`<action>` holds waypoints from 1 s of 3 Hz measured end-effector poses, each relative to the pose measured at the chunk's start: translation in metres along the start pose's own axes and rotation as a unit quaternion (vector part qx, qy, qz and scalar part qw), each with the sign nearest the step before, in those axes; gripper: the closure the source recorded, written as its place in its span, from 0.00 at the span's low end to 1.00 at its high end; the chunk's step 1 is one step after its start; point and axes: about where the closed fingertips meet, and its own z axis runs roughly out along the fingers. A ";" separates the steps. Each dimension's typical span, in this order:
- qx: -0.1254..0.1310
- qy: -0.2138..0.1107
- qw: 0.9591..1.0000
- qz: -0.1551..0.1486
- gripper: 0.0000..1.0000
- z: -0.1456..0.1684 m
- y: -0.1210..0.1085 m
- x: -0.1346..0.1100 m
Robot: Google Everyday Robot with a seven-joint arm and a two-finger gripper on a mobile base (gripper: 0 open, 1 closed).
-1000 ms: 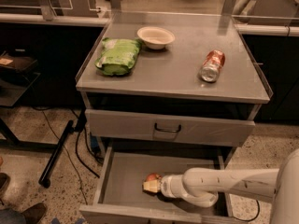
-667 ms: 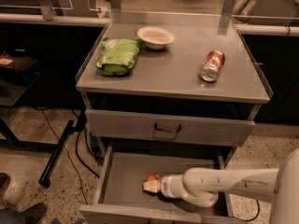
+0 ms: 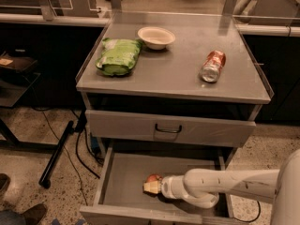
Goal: Place apple into middle drawer
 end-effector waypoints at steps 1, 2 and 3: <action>0.000 0.000 1.000 0.000 0.08 0.000 0.000 0.000; 0.000 0.000 1.000 0.000 0.00 0.000 0.000 0.000; 0.000 0.000 1.000 0.000 0.00 0.000 0.000 0.000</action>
Offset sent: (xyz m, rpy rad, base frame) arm 0.0000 0.0000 0.0000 0.0000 0.0000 0.0000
